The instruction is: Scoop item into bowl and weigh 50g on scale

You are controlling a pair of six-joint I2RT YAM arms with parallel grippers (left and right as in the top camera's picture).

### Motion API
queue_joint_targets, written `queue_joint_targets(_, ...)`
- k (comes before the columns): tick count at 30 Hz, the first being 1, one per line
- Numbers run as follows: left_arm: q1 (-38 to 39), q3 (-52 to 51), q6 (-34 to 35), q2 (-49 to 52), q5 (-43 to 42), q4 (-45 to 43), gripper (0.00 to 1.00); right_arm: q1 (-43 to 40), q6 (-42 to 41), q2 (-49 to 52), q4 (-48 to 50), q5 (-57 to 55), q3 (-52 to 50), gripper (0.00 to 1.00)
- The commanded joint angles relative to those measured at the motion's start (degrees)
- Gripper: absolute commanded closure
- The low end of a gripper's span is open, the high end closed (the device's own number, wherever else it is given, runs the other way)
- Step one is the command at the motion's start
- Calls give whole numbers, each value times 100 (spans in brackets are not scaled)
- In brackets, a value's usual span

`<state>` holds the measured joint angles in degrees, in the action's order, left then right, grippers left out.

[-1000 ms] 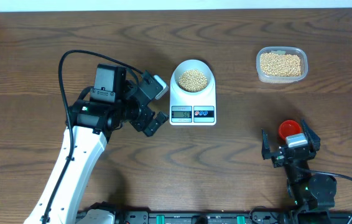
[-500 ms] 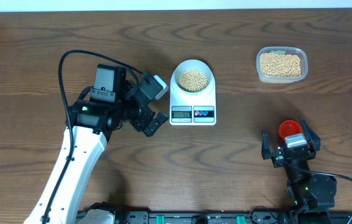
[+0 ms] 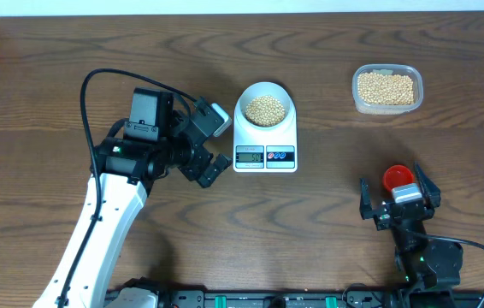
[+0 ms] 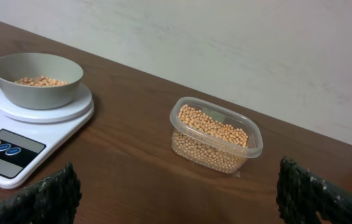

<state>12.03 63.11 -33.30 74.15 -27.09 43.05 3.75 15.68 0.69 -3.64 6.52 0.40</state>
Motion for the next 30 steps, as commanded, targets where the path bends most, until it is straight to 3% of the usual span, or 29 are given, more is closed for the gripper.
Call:
queue_joint_targets(1, -24, 125, -96, 33, -52, -2, 0, -197, -98, -42, -39, -39, -9, 1)
queue_joint_targets(30, -24, 125, -96, 33, -52, -2, 0, 2, -321, -42, -52, -278, -9, 1)
